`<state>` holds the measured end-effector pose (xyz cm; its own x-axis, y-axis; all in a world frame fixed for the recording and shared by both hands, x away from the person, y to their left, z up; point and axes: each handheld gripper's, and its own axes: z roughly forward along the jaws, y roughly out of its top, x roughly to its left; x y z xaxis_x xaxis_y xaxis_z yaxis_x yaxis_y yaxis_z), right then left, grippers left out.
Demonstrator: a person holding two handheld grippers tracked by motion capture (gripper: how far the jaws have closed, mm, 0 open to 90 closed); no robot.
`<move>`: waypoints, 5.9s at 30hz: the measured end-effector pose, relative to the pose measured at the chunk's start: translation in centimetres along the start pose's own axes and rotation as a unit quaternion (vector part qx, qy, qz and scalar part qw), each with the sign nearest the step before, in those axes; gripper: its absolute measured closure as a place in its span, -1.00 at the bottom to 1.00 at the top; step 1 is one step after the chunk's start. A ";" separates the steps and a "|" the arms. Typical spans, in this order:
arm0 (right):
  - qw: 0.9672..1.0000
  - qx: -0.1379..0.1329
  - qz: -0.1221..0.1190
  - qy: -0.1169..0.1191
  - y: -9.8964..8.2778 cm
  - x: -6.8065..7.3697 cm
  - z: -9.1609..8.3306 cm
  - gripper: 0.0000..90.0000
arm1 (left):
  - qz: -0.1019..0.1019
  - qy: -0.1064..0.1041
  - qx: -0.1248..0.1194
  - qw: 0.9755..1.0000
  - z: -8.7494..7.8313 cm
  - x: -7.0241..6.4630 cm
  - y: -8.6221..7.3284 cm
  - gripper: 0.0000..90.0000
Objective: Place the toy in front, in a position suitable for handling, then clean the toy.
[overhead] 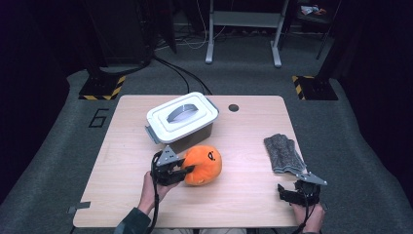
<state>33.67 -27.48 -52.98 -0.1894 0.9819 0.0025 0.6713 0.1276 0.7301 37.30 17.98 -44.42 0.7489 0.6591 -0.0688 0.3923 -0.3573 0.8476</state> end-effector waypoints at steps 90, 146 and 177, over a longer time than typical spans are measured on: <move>1.000 -0.002 0.000 0.002 0.0 0.0 0.0 -0.85 | 0.010 0.056 0.087 0.995 4.6 -3.9 -1.6 0.55; 0.999 0.050 -0.004 0.005 11.3 -1.1 5.6 -0.68 | -0.009 0.031 0.059 0.998 4.6 -3.1 -1.6 0.71; 0.998 0.046 0.040 0.014 10.5 -1.5 7.1 0.69 | -0.004 0.022 0.055 0.998 4.6 -2.9 -1.5 0.71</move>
<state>46.09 -26.66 -50.17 -0.1508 0.9855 0.0782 0.7474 0.0619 0.6615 37.00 13.53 -47.94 0.7231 0.6890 -0.0497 0.4560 -0.4221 0.7835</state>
